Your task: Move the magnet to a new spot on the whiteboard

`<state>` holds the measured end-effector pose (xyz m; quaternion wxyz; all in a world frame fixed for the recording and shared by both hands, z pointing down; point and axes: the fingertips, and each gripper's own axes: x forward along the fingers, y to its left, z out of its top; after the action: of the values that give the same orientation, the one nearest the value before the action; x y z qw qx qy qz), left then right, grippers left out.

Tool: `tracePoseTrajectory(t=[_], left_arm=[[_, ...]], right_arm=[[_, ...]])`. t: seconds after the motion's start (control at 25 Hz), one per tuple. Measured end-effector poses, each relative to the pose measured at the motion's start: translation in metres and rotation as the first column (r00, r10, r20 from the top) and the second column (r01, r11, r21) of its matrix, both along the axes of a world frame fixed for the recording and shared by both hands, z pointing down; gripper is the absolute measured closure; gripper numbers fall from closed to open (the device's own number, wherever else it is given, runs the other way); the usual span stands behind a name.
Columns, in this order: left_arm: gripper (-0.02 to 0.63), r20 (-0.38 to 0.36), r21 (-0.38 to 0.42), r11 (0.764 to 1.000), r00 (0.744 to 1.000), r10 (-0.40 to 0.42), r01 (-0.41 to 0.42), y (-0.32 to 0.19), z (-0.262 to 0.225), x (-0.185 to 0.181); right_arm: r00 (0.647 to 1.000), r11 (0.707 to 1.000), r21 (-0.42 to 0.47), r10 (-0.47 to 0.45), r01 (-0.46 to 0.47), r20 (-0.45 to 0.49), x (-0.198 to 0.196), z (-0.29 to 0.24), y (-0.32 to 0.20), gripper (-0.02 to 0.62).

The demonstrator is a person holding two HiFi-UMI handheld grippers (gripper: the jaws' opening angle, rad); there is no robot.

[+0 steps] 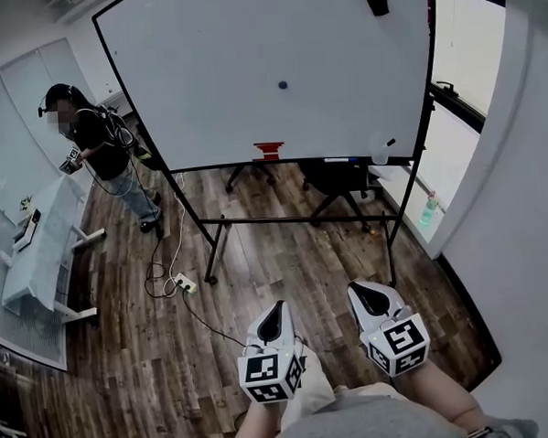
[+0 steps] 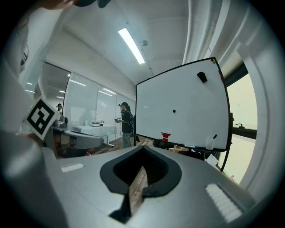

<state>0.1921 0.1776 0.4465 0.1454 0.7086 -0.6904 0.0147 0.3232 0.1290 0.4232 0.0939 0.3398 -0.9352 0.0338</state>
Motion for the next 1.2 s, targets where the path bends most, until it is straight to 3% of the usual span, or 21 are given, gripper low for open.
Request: tracePoseTrajectory(t=[0.4,1.2], left_arm=[[0.602,0.004,0.016,1.000,1.000,0.010,-0.010,-0.080,0.004,-0.047],[0.601,0.003,0.005,1.000,1.000,0.001,-0.001,-0.235,0.005,-0.183]], right_arm=[[1.000,1.000,0.007,0.008,-0.008,-0.007,-0.043,0.005,-0.078,0.594],[1.000,0.997,0.066,0.030,-0.030,0.000,-0.181,-0.018,-0.243,0.594]])
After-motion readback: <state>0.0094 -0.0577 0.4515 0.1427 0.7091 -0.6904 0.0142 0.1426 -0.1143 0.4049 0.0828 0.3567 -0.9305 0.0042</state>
